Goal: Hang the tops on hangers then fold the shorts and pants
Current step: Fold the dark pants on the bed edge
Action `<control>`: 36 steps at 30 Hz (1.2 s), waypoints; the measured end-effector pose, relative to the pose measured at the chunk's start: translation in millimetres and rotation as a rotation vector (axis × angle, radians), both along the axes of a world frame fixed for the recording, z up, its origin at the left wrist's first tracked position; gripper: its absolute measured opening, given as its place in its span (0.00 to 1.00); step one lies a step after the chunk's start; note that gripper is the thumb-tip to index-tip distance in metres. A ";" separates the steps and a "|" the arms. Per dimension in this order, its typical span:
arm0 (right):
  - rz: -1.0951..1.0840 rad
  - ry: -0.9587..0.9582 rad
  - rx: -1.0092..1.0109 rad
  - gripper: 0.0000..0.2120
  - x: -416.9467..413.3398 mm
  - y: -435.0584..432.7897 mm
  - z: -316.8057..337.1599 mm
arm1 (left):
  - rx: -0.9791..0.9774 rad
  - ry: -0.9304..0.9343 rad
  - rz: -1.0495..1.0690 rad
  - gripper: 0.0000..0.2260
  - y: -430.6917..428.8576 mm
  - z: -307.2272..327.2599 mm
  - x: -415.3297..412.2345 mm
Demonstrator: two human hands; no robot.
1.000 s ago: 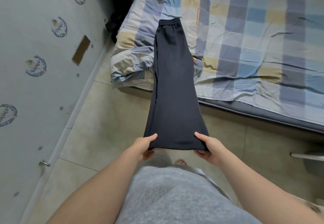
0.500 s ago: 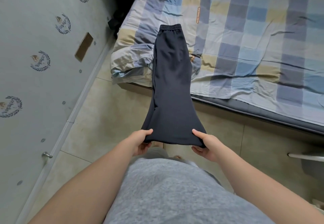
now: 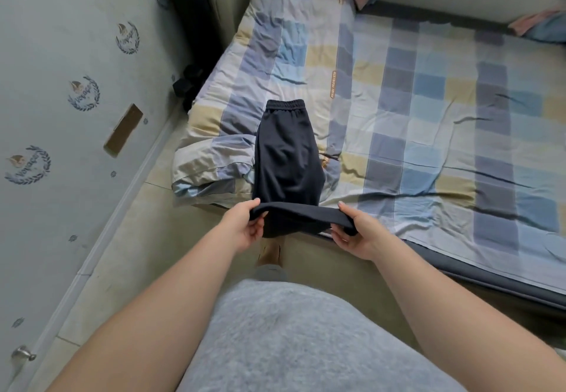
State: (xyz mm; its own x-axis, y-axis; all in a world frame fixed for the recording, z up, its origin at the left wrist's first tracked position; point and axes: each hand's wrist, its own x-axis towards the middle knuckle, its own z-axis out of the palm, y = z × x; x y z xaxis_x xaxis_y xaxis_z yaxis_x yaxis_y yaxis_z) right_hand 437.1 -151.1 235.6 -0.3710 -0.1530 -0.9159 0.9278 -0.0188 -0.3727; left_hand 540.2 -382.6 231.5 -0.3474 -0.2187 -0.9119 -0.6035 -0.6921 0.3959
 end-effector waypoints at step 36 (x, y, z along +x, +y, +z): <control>0.069 -0.037 -0.095 0.33 -437.4 -253.8 -278.5 | 0.091 0.049 -0.014 0.20 -230.5 -252.6 -423.2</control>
State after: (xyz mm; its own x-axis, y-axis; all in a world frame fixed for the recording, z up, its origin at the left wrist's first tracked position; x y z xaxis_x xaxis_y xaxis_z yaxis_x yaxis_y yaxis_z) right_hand -0.3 -404.9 -42.9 -0.3231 -0.2636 -0.9089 0.9410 0.0121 -0.3381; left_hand 117.1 -613.1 -21.2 -0.3946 -0.1310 -0.9095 -0.5945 -0.7183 0.3614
